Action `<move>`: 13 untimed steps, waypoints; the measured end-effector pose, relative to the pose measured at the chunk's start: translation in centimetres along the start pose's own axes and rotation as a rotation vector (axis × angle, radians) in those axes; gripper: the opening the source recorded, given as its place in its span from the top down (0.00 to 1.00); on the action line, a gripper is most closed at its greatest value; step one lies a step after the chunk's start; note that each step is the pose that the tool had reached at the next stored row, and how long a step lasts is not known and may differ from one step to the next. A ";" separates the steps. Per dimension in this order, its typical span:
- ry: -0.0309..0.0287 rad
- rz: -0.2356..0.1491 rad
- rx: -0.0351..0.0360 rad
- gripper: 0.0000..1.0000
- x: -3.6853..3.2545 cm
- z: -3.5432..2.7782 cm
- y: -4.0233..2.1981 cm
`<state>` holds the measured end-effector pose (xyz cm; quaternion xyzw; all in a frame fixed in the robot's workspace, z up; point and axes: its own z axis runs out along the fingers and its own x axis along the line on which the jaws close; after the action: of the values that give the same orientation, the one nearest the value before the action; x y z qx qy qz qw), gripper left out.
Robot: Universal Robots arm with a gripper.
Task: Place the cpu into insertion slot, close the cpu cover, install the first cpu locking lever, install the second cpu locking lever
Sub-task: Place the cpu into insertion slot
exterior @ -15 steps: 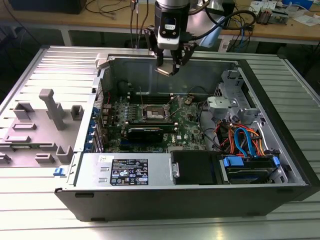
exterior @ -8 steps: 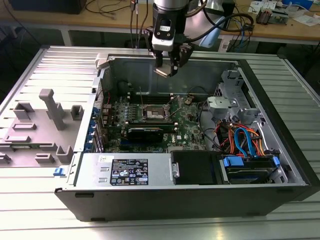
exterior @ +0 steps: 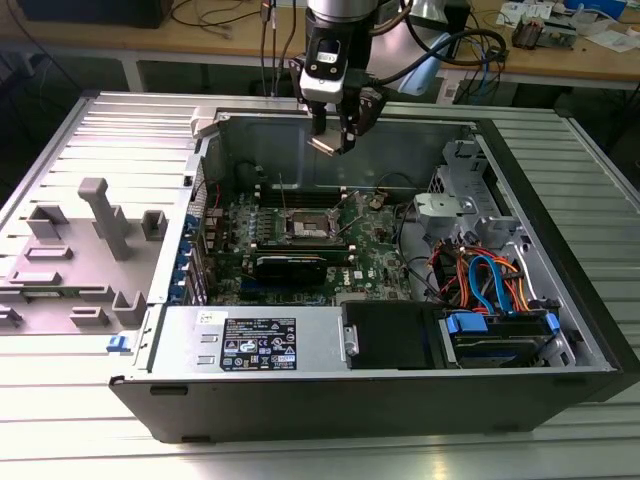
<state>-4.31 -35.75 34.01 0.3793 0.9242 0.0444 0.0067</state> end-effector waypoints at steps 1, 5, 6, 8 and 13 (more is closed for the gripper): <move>0.0000 0.000 0.0000 0.46 0.00 0.00 0.00; -0.0001 0.001 -0.0001 0.46 0.00 0.00 0.00; -0.0001 0.001 0.0000 0.46 0.00 0.00 0.00; -0.0001 0.001 -0.0002 0.46 -0.03 0.02 -0.04; -0.0038 0.029 0.0006 0.46 -0.12 0.17 -0.12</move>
<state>-4.30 -35.91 33.83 0.3929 0.9185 0.0435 0.0077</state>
